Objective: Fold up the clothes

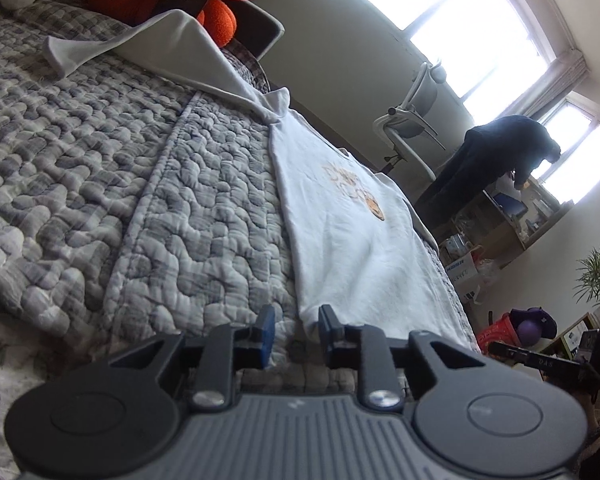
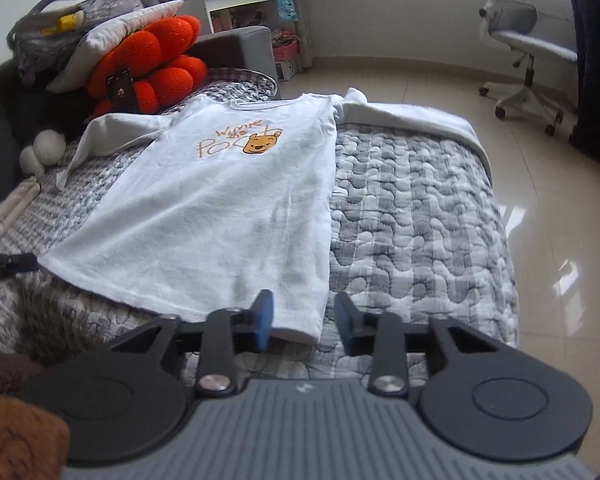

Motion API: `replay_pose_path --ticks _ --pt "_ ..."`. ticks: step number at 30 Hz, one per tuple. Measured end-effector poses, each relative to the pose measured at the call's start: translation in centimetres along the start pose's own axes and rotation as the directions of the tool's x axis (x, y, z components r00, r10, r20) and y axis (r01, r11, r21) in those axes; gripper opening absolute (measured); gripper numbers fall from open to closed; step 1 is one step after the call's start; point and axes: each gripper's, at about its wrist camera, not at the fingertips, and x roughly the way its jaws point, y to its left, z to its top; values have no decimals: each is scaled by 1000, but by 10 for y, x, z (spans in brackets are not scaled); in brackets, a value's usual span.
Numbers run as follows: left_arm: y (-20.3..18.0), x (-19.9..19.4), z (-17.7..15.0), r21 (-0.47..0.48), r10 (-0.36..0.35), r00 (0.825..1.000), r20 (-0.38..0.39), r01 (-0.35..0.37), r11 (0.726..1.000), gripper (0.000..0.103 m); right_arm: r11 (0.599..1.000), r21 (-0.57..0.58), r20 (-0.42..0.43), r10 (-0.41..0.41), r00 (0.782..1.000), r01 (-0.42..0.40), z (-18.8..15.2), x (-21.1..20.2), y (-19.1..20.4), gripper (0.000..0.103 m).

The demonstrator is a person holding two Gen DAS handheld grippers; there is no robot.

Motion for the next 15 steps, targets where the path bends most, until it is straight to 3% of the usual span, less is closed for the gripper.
replay_pose_path --ticks 5,10,13,14,15 --pt "13 8 3 -79 -26 999 -34 23 997 27 969 225 -36 108 994 -97 -7 18 -27 43" --pt "22 19 2 -179 -99 994 -48 89 980 27 879 427 20 227 974 -214 -15 27 -53 43" --pt "22 26 1 -200 -133 989 -56 120 972 31 840 475 53 272 961 -264 -16 32 -57 41" --pt "21 29 0 -206 -141 988 -61 126 970 32 834 480 57 278 959 -270 -16 33 -56 37" --pt "19 32 0 -209 -145 987 -65 129 969 32 838 479 48 275 960 -263 -16 33 -55 24"
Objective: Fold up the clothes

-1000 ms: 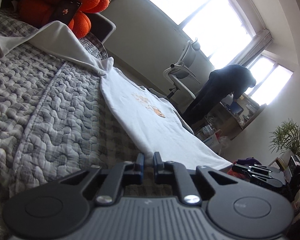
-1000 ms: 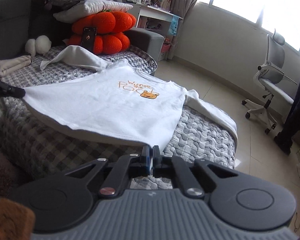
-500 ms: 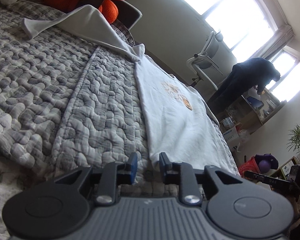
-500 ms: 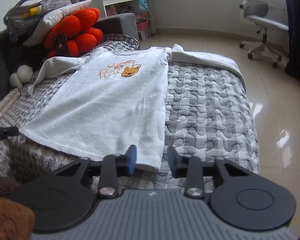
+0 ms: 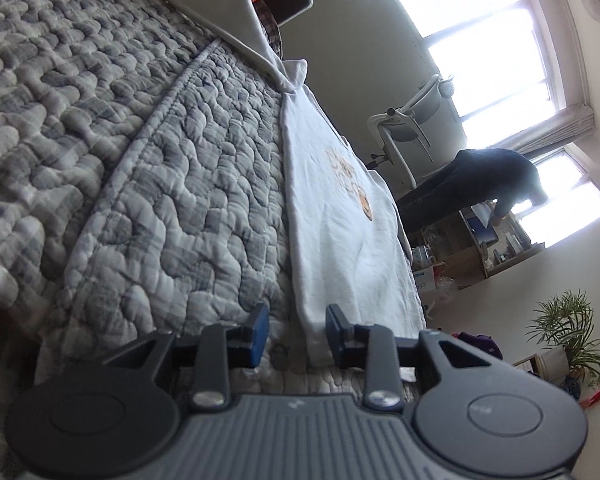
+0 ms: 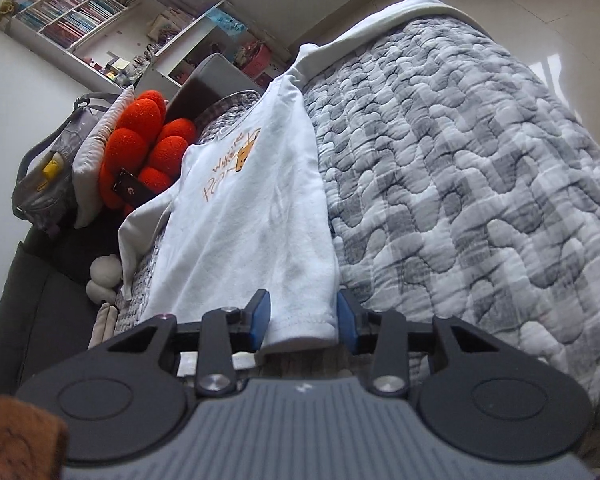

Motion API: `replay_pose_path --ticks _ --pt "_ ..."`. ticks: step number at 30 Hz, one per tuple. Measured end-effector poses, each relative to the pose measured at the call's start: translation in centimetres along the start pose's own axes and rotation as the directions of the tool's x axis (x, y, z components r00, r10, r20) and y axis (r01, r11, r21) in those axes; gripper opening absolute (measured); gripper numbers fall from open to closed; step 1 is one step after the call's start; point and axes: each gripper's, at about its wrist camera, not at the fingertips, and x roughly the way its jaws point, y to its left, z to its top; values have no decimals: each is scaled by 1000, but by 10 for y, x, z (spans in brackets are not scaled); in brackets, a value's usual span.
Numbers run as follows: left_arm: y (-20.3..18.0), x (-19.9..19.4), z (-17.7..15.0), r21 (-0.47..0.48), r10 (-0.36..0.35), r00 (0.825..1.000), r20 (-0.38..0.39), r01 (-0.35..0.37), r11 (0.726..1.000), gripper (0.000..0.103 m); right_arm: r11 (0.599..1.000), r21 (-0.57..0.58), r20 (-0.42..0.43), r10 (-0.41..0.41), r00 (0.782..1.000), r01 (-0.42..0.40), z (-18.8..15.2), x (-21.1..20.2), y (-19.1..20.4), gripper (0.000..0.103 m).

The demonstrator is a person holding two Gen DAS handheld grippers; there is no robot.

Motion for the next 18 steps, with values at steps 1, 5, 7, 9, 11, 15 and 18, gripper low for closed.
replay_pose_path --ticks 1,5,7,9,11,15,18 --pt "-2 1 0 2 2 1000 -2 -2 1000 32 1000 -4 -10 -13 1000 13 0 1 2 14" --pt "-7 2 2 14 13 1000 -14 -13 1000 33 1000 -1 25 -8 1000 9 4 -16 2 7" --pt "-9 1 4 23 22 999 -24 -21 1000 33 1000 -13 65 -16 998 17 10 -32 2 7" --pt "-10 2 5 30 28 999 -34 -27 999 33 999 -21 79 -45 996 46 15 -42 -2 7" --pt "-9 3 5 28 26 999 -40 -25 999 34 997 -32 63 -73 995 75 16 -41 -6 7" --pt "-12 7 1 34 24 999 -43 -23 999 38 993 -45 18 -113 993 113 9 -26 -10 18" --pt "-15 10 -1 47 24 999 -48 -21 999 38 997 -17 32 -79 996 80 7 -29 -18 25"
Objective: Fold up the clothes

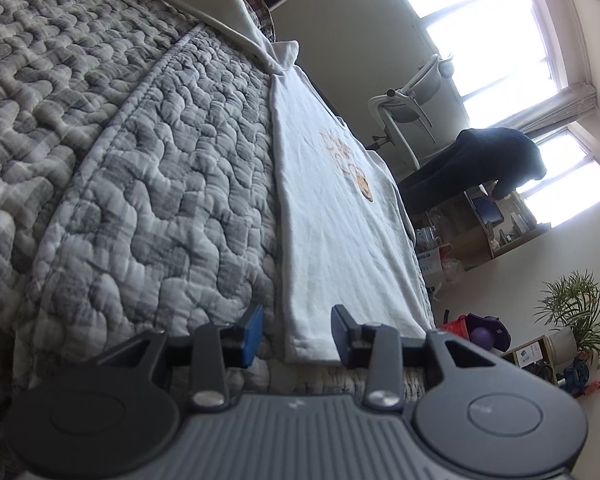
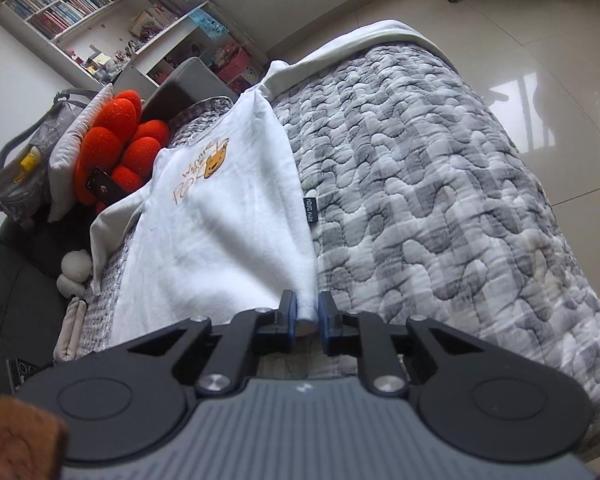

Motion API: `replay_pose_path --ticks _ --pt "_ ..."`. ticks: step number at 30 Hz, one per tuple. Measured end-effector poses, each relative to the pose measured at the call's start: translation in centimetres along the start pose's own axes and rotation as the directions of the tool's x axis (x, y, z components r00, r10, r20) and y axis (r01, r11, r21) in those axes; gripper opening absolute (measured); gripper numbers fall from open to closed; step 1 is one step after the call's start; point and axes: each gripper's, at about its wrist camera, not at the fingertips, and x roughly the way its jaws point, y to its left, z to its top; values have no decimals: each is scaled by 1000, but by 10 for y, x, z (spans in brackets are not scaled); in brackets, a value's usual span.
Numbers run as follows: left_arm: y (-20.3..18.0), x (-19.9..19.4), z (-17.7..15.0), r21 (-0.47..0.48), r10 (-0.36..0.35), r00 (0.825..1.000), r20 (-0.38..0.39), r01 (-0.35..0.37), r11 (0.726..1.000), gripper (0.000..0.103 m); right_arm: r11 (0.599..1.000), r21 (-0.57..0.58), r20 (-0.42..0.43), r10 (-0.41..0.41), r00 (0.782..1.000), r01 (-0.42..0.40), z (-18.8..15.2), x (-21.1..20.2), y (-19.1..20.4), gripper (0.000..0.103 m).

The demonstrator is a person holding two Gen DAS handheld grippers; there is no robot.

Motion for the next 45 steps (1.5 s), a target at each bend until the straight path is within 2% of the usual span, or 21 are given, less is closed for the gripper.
replay_pose_path --ticks 2,4,6,9,10,11,12,16,20,24,31,34,37,38,39,40,45 --pt "-4 3 -1 17 9 1000 -10 -9 1000 36 1000 22 17 17 1000 -18 0 -3 -5 34" --pt "-9 7 -1 35 24 999 -22 -23 999 35 998 44 26 33 999 -34 0 -4 -9 35" --pt "-13 11 -1 54 38 999 -33 -36 998 20 997 64 36 50 998 -52 -1 -2 -11 35" --pt "-19 14 0 75 71 997 -38 -68 995 12 994 74 58 70 996 -74 -3 3 -10 35" --pt "-21 12 1 80 82 996 -33 -79 994 12 995 67 57 70 996 -74 -3 5 -8 32" --pt "-24 10 2 85 92 995 -27 -90 992 11 997 53 50 54 997 -57 -3 8 -4 17" --pt "-27 6 2 93 99 995 -15 -97 991 10 999 33 42 32 999 -33 -3 9 0 8" --pt "-41 -17 3 131 96 995 36 -100 986 10 999 -33 87 1 996 2 -3 -7 20 7" --pt "-52 -28 3 182 126 991 40 -131 974 9 994 -104 84 -19 996 28 -4 -18 39 7" --pt "-49 -25 -5 200 163 987 15 -162 966 9 989 -139 51 -44 998 51 -11 -16 44 7" --pt "-29 -7 -19 203 236 971 -39 -224 953 10 984 -144 -4 -106 994 104 -24 3 27 7" --pt "-29 -12 -18 225 234 972 -27 -222 949 12 978 -176 4 -109 994 108 -25 4 29 14" --pt "-35 -19 -14 267 254 967 0 -244 932 23 969 -218 25 -114 993 117 -23 -1 34 18" --pt "-38 -22 -12 286 262 965 23 -257 923 28 967 -227 35 -115 993 120 -21 -3 35 25" --pt "-41 -23 -10 302 269 962 46 -270 914 35 965 -231 48 -116 992 124 -20 -4 35 40" --pt "-44 -24 -7 316 272 960 68 -279 907 38 964 -232 63 -116 991 128 -17 -4 35 45" --pt "-63 -13 12 355 235 965 116 -261 898 50 974 -188 98 -109 989 126 -1 6 30 46"
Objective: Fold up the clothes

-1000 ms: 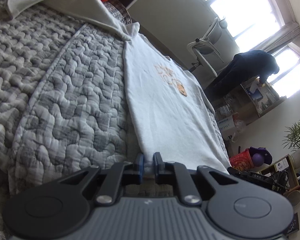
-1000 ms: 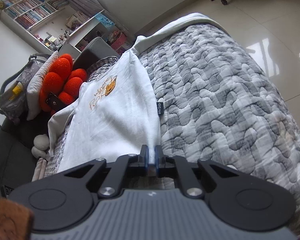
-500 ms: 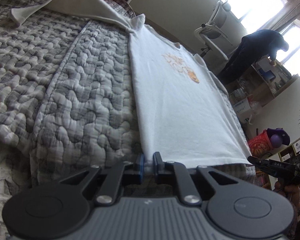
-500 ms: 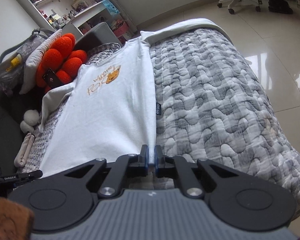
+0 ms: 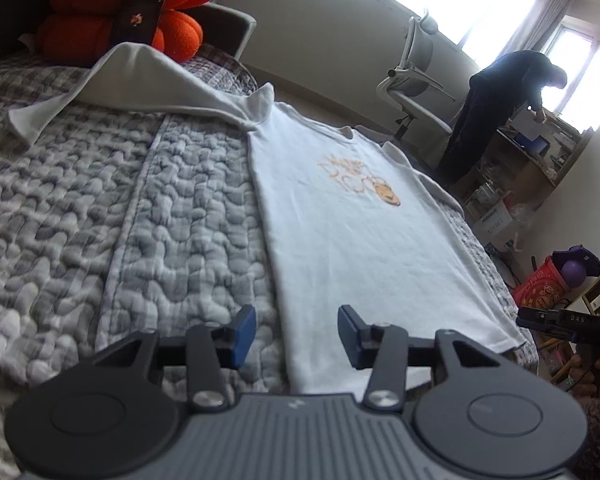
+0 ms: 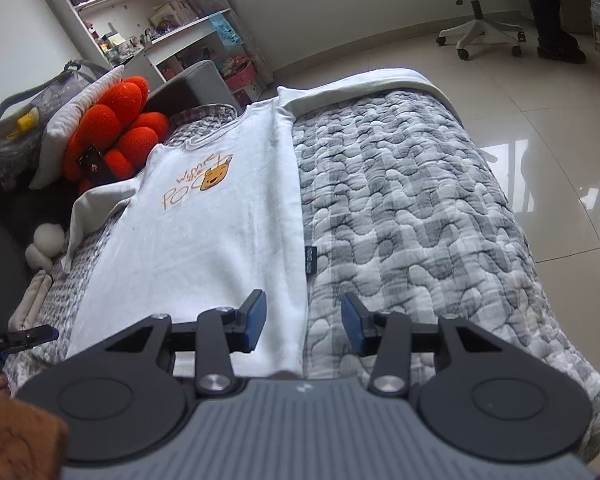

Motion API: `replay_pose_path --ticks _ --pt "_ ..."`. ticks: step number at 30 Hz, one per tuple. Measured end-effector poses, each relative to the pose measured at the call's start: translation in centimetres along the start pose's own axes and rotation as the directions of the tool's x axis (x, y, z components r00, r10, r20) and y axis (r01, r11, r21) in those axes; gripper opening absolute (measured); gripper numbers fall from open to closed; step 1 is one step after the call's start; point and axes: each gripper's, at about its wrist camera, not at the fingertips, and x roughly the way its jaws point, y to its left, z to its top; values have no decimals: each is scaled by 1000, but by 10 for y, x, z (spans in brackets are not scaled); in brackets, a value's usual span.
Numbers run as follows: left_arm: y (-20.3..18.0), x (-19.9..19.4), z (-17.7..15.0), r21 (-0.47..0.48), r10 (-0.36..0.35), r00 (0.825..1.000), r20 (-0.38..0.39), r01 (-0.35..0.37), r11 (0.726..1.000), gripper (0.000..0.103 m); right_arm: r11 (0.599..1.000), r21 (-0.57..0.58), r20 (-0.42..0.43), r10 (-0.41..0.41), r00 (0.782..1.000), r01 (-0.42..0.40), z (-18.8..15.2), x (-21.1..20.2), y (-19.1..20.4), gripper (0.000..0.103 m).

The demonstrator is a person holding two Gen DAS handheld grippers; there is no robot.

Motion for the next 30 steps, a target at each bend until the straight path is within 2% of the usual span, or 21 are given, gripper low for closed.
replay_pose_path --ticks 5,12,19,22,24,30 --pt "-23 27 29 46 -31 1000 3 31 998 57 999 43 -3 6 1000 -6 18 20 -3 46" --pt "-58 75 77 139 -65 998 4 64 988 60 997 79 1 16 1000 -16 54 48 -8 46" --pt "-92 143 123 244 -96 995 -5 95 965 61 990 135 56 44 997 -51 91 84 -32 46" --pt "-106 175 136 288 -114 993 -9 112 951 57 987 151 83 46 995 -58 103 97 -44 46" --pt "-116 198 144 318 -122 992 -18 121 940 50 987 148 104 40 994 -55 111 105 -53 46" --pt "-152 268 163 398 -152 987 -51 160 904 45 986 159 188 22 982 -53 131 119 -84 46"
